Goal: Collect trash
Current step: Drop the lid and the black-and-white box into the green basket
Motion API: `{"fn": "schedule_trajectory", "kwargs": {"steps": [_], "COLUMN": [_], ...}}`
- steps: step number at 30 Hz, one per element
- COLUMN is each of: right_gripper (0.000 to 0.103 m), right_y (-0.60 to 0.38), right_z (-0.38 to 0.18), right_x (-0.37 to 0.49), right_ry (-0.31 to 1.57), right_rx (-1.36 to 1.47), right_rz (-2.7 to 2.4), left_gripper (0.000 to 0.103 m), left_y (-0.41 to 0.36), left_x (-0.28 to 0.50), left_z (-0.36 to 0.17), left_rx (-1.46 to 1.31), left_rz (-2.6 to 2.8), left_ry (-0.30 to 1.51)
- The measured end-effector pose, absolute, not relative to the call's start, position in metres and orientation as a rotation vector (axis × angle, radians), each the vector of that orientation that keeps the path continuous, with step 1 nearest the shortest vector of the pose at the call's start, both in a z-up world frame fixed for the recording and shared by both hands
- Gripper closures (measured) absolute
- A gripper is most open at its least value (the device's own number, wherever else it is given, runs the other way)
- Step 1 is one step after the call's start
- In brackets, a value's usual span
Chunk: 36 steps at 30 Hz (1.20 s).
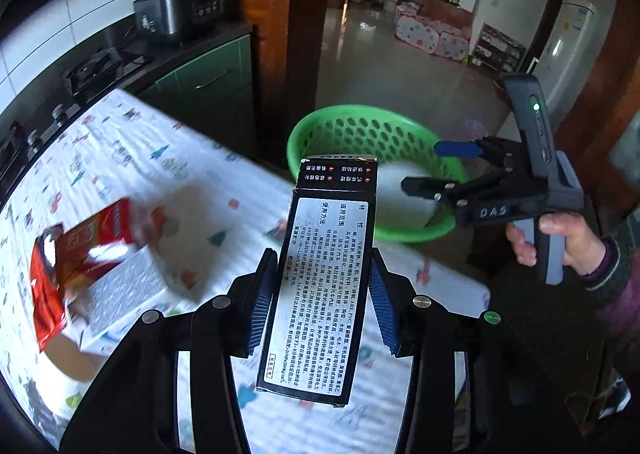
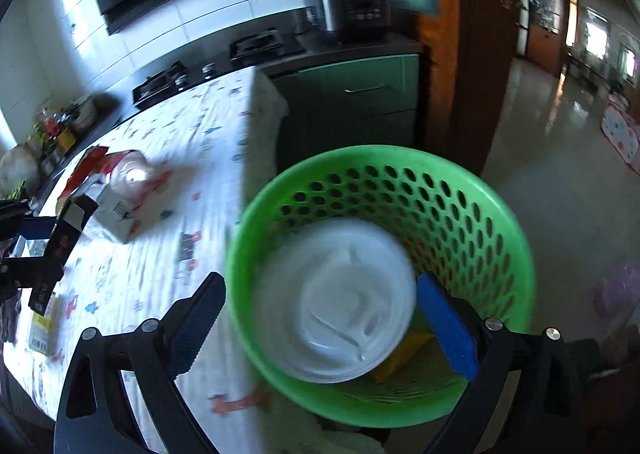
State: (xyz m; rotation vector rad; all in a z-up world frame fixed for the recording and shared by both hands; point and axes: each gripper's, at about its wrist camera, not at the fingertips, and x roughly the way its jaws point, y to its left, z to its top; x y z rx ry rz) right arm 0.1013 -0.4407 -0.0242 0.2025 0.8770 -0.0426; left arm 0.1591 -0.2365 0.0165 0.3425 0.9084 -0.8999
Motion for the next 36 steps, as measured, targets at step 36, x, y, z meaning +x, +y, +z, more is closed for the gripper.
{"fn": "schedule_trajectory", "kwargs": {"steps": [36], "right_gripper": [0.009], "right_y": [-0.464], "right_z": [-0.017], "right_x": [0.034], "right_ry": [0.857], "right_rx": [0.13], "right_rz": [-0.095], "left_gripper": [0.038], "left_y": [-0.356], "left_x": [0.173], "left_z": [-0.005], "left_rx": [0.249], "left_rz": [-0.838], "left_ry": [0.936]}}
